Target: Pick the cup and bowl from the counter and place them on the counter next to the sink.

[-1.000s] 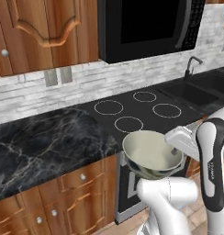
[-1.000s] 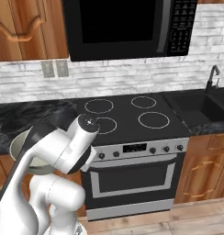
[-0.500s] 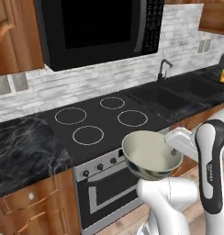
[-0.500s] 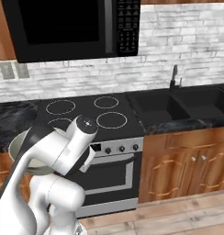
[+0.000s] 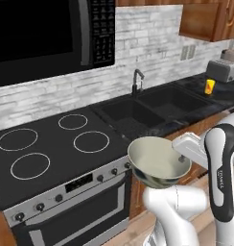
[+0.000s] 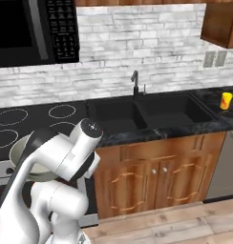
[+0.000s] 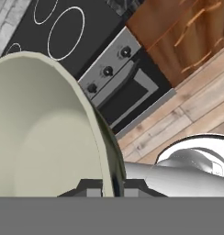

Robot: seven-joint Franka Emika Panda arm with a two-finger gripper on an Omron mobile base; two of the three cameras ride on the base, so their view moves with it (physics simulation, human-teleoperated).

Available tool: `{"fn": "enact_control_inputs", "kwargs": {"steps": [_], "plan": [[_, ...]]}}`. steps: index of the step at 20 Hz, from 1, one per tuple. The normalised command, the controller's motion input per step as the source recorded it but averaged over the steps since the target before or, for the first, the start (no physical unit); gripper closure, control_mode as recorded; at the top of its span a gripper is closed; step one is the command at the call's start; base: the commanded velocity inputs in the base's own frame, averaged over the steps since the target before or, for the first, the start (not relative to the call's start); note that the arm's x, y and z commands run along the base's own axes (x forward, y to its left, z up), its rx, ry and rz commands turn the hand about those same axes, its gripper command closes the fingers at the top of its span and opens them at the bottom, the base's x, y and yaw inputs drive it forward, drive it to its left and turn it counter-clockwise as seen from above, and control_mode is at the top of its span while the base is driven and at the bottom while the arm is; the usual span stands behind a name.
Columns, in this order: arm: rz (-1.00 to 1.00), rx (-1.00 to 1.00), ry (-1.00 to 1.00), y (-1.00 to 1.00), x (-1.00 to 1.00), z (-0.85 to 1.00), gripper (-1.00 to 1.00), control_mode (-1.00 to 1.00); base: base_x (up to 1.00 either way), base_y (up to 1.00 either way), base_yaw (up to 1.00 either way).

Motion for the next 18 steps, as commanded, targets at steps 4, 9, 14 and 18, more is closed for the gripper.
{"fn": "enact_control_inputs", "kwargs": {"steps": [4, 9, 14, 18], "plan": [[0.00, 0.00, 0.00, 0.00, 0.00, 0.00, 1.00, 1.00, 0.69, -1.00, 0.00], [0.00, 0.00, 0.00, 0.00, 0.00, 0.00, 1.00, 1.00, 0.65, -1.00, 0.00], [0.00, 0.00, 0.00, 0.00, 0.00, 0.00, 1.00, 1.00, 0.61, -1.00, 0.00], [0.00, 0.00, 0.00, 0.00, 0.00, 0.00, 1.00, 1.00, 0.59, -1.00, 0.00]]}}
